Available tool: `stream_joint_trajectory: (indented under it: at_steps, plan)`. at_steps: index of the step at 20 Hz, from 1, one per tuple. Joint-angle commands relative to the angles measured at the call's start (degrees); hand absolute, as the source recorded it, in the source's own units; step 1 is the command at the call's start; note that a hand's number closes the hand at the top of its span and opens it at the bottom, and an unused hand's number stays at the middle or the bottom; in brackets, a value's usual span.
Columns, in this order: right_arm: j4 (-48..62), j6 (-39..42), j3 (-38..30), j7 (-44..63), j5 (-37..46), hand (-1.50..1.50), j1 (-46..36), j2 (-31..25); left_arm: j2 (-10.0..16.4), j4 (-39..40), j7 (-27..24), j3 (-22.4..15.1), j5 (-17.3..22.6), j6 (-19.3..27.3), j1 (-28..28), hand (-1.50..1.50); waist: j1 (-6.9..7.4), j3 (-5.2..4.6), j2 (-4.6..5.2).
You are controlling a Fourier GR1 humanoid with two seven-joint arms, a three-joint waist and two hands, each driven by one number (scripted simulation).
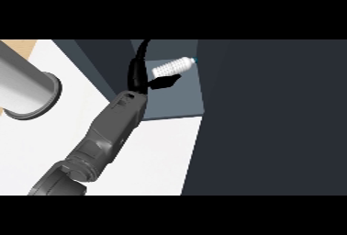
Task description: Pick up the bottled water, place it into the cabinet and close the cabinet
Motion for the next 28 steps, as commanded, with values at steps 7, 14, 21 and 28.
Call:
stream_joint_trajectory:
  at_steps: [7,14,21,28]
  plan:
    - [-6.06,0.24,-0.24,3.11,0.19,-1.50,0.37,-1.38,-0.20,-6.76,-9.23,2.93,6.82,-17.41,2.25,1.50,0.80,0.05,-0.73]
    - [-7.44,-2.94,-0.90,6.67,3.31,-1.50,0.94,-1.21,-0.20,-11.92,-6.63,1.50,10.85,-29.29,4.84,1.50,3.28,0.06,-1.69]
    - [-8.30,-2.42,-2.45,3.84,2.75,-1.50,4.06,-5.41,-0.20,-22.97,-0.52,-5.52,16.14,-36.14,11.84,1.50,4.33,0.14,-2.30]
    - [-3.79,-3.78,-0.74,2.65,2.93,-1.50,2.71,-3.83,1.02,-41.38,1.35,-7.61,17.24,-36.91,27.36,1.50,7.10,0.16,-2.79]
